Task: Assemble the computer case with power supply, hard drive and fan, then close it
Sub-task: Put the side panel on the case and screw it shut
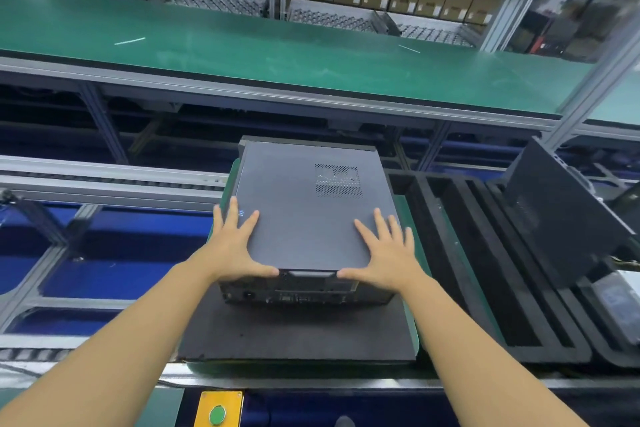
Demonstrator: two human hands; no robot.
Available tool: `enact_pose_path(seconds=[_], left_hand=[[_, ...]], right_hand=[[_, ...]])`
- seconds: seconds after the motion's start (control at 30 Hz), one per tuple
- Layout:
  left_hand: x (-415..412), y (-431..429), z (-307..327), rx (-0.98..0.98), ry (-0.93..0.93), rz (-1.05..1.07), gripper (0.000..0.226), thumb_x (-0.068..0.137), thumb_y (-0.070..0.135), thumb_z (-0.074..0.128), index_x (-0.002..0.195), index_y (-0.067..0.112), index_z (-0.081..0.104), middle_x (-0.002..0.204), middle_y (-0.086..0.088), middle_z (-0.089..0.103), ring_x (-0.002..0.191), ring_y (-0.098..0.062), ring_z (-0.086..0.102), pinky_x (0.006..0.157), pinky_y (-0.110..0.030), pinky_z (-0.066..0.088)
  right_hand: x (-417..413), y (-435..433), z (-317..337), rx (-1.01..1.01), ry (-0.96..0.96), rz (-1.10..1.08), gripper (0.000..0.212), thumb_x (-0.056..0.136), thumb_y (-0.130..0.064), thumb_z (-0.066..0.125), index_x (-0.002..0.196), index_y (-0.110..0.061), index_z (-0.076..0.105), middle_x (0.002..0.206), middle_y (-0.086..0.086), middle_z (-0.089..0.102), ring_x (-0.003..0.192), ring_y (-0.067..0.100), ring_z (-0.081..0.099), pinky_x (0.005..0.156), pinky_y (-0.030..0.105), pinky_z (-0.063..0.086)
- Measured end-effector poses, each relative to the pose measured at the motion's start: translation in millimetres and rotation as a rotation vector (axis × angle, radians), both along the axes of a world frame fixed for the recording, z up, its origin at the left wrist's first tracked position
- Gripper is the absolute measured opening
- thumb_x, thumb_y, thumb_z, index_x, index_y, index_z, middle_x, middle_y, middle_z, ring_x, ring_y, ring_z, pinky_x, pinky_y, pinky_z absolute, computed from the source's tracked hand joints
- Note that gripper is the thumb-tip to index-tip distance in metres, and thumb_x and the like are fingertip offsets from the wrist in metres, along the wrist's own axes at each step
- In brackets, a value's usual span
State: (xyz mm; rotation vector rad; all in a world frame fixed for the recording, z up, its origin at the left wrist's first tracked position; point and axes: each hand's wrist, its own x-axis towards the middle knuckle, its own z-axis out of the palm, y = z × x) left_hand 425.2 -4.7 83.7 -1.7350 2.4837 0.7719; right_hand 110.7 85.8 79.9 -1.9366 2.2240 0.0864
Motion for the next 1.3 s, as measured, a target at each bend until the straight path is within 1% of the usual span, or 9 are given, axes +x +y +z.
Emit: enact_pose_path(seconds=[0.07, 0.17, 0.27, 0.37, 0.53, 0.63, 0.83, 1.03, 1.3], left_hand=[[0.6, -0.6, 1.6, 0.026, -0.001, 0.0, 0.144, 0.05, 0.083, 0.071, 0.157, 0.031, -0.011, 0.156, 0.004, -0.038, 0.147, -0.029, -0.028, 0.119, -0.055, 0.02], [2.0, -0.6, 2.9, 0.039, 0.036, 0.027, 0.147, 0.053, 0.075, 0.079, 0.157, 0.025, -0.012, 0.158, 0.002, -0.034, 0.152, -0.027, -0.007, 0.12, -0.048, 0.024], [3.8, 1.6, 3.2, 0.016, 0.051, 0.035, 0.145, 0.053, 0.077, 0.078, 0.158, 0.025, -0.009, 0.16, 0.003, -0.03, 0.152, -0.027, 0.002, 0.119, -0.048, 0.027], [3.3, 4.8, 0.9, 0.001, 0.095, 0.047, 0.144, 0.053, 0.075, 0.08, 0.158, 0.027, -0.007, 0.161, 0.005, -0.028, 0.152, -0.026, 0.001, 0.119, -0.05, 0.027], [2.0, 6.3, -0.8, 0.003, 0.175, 0.111, 0.153, 0.049, 0.067, 0.086, 0.155, 0.03, -0.017, 0.162, 0.002, -0.026, 0.153, -0.027, -0.001, 0.119, -0.051, 0.025], [-1.1, 5.8, -1.6, -0.013, 0.188, 0.142, 0.152, 0.05, 0.066, 0.087, 0.155, 0.029, -0.016, 0.163, 0.0, -0.024, 0.153, -0.028, 0.001, 0.12, -0.051, 0.024], [-2.5, 0.0, -3.6, 0.04, 0.1, 0.116, 0.144, 0.053, 0.071, 0.083, 0.158, 0.029, -0.006, 0.16, 0.0, -0.03, 0.152, -0.029, -0.005, 0.121, -0.051, 0.019], [-3.2, -5.0, -3.9, 0.085, 0.066, 0.098, 0.143, 0.053, 0.073, 0.081, 0.158, 0.03, -0.007, 0.159, 0.0, -0.033, 0.152, -0.029, -0.01, 0.121, -0.051, 0.016], [0.6, 5.2, -4.9, 0.03, 0.072, 0.103, 0.135, 0.061, 0.074, 0.076, 0.158, 0.03, -0.006, 0.16, 0.001, -0.03, 0.152, -0.028, -0.006, 0.121, -0.051, 0.018]], right_hand=[[-3.1, 1.7, -0.4, 0.043, -0.039, -0.096, 0.142, 0.042, -0.109, 0.028, 0.162, -0.04, -0.005, 0.166, 0.004, -0.03, 0.154, 0.032, -0.024, 0.121, 0.061, -0.007], [-1.5, 0.3, 2.2, 0.073, -0.107, -0.17, 0.152, 0.035, -0.109, 0.034, 0.162, -0.035, -0.007, 0.165, 0.01, -0.032, 0.153, 0.036, -0.024, 0.123, 0.06, 0.003], [-1.3, 1.1, 5.0, 0.086, -0.129, -0.179, 0.147, 0.032, -0.11, 0.033, 0.159, -0.047, -0.004, 0.167, 0.008, -0.027, 0.154, 0.04, -0.017, 0.121, 0.059, 0.02], [-0.7, 5.3, 3.1, 0.031, -0.097, -0.163, 0.133, 0.04, -0.109, 0.032, 0.157, -0.054, 0.002, 0.17, 0.005, -0.016, 0.155, 0.039, -0.003, 0.117, 0.055, 0.032], [1.4, 7.8, 0.2, -0.009, -0.058, -0.167, 0.135, 0.039, -0.11, 0.022, 0.159, -0.051, 0.007, 0.171, 0.002, -0.011, 0.154, 0.038, 0.003, 0.118, 0.055, 0.031], [2.6, 7.3, 0.7, -0.028, -0.068, -0.18, 0.135, 0.038, -0.11, 0.02, 0.159, -0.051, 0.011, 0.171, -0.001, -0.008, 0.153, 0.038, 0.004, 0.117, 0.055, 0.032], [3.5, 6.8, 1.3, -0.005, -0.094, -0.187, 0.129, 0.043, -0.109, 0.026, 0.158, -0.052, 0.007, 0.171, -0.003, -0.011, 0.154, 0.037, 0.001, 0.118, 0.056, 0.03], [-4.0, 5.8, 4.1, 0.055, -0.155, -0.15, 0.112, 0.066, -0.096, 0.05, 0.159, -0.051, 0.006, 0.17, -0.004, -0.016, 0.155, 0.037, -0.006, 0.117, 0.056, 0.029], [-1.0, 7.0, 4.0, 0.035, -0.196, -0.183, 0.112, 0.065, -0.094, 0.055, 0.158, -0.05, 0.012, 0.171, -0.006, -0.012, 0.155, 0.035, -0.005, 0.117, 0.057, 0.03]])
